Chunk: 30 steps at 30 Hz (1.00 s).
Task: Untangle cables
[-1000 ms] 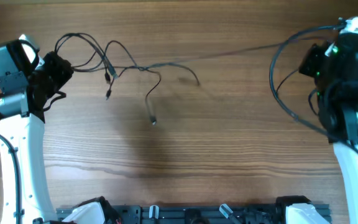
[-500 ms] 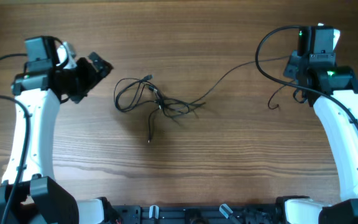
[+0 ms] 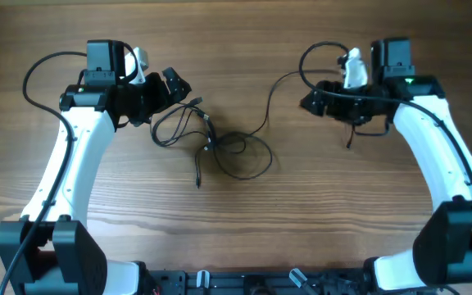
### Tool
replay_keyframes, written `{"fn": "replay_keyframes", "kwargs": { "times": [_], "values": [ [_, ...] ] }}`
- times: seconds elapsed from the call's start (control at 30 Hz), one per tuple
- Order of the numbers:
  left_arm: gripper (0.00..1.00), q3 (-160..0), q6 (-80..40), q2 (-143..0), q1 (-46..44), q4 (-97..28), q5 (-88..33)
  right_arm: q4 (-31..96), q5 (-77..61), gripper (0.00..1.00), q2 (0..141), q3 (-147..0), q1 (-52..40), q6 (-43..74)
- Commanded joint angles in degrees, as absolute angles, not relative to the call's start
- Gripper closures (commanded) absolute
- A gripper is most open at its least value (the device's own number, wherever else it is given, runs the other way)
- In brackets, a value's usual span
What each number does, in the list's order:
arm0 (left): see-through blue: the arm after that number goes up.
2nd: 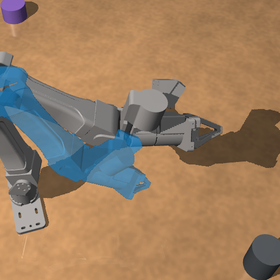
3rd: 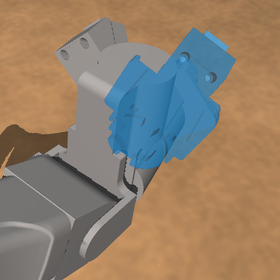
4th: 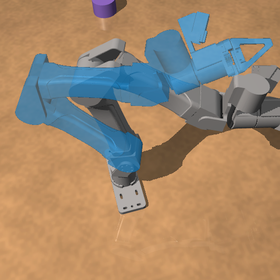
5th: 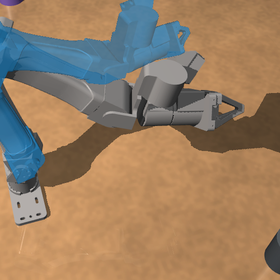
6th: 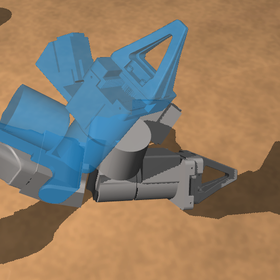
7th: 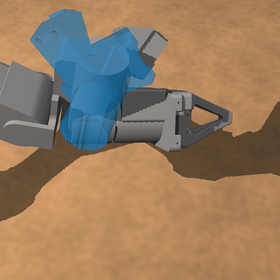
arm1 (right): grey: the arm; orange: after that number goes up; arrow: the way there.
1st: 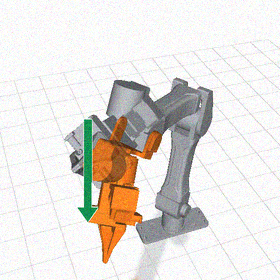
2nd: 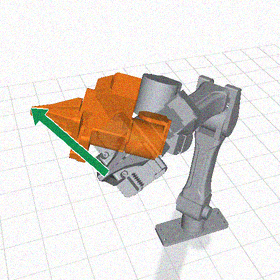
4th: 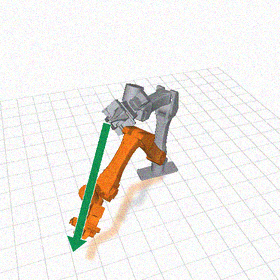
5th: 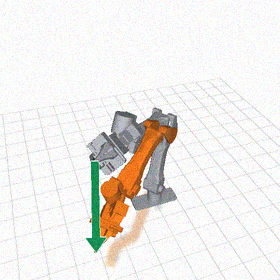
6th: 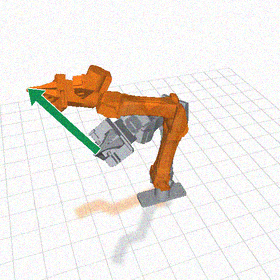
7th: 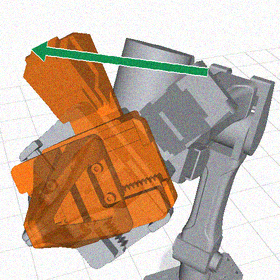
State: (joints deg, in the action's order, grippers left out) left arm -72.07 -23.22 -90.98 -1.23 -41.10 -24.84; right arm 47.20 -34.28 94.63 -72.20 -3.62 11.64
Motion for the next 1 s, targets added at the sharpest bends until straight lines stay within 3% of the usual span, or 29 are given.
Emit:
{"fn": "replay_keyframes", "kwargs": {
  "times": [0.0, 0.1, 0.13, 0.23, 0.33, 0.37, 0.47, 0.57, 0.73, 0.97],
  "values": [
    [0.0, -72.2, -22.9, -91.7, -1.3, -40.9, -25.5, 47.6, -41.0, 0.23, 96.6, -69.9, -6.7, 10.7],
    [0.0, -72.2, -22.9, -91.7, -1.3, -40.9, -25.5, 47.2, -40.9, 0.38, 96.8, -68.7, -9.6, 11.4],
    [0.0, -72.2, -22.9, -91.7, -1.3, -40.9, -25.5, 47.0, -40.5, 0.47, 96.8, -68.2, -10.9, 13.3],
    [0.0, -72.2, -22.9, -91.7, -1.3, -40.9, -25.5, 44.9, -37.4, 0.6, 96.9, -66.4, -15.0, 22.6],
    [0.0, -72.2, -22.9, -91.7, -1.3, -40.9, -25.5, 40.9, -36.9, 0.6, 96.9, -64.7, -18.5, 30.6],
    [0.0, -72.2, -22.9, -91.7, -1.3, -40.9, -25.5, 38.7, -36.6, 0.49, 96.9, -63.8, -20.0, 36.0],
    [0.0, -72.2, -22.9, -91.7, -1.3, -40.9, -25.5, 34.4, -29.0, 0.48, 97.1, -61.5, -24.6, 54.2],
    [0.0, -72.2, -22.9, -91.7, -1.3, -41.0, -25.5, 31.5, -24.5, 0.45, 97.3, -60.4, -27.7, 64.4],
    [0.0, -72.2, -22.9, -91.7, -1.4, -41.0, -25.5, 21.5, -19.1, 0.48, 97.3, -59.2, -32.8, 68.4],
    [0.0, -72.2, -22.9, -91.7, -1.4, -41.8, -25.5, 28.3, -15.0, 0.54, 97.3, -59.2, -33.6, 69.6]
  ]
}}
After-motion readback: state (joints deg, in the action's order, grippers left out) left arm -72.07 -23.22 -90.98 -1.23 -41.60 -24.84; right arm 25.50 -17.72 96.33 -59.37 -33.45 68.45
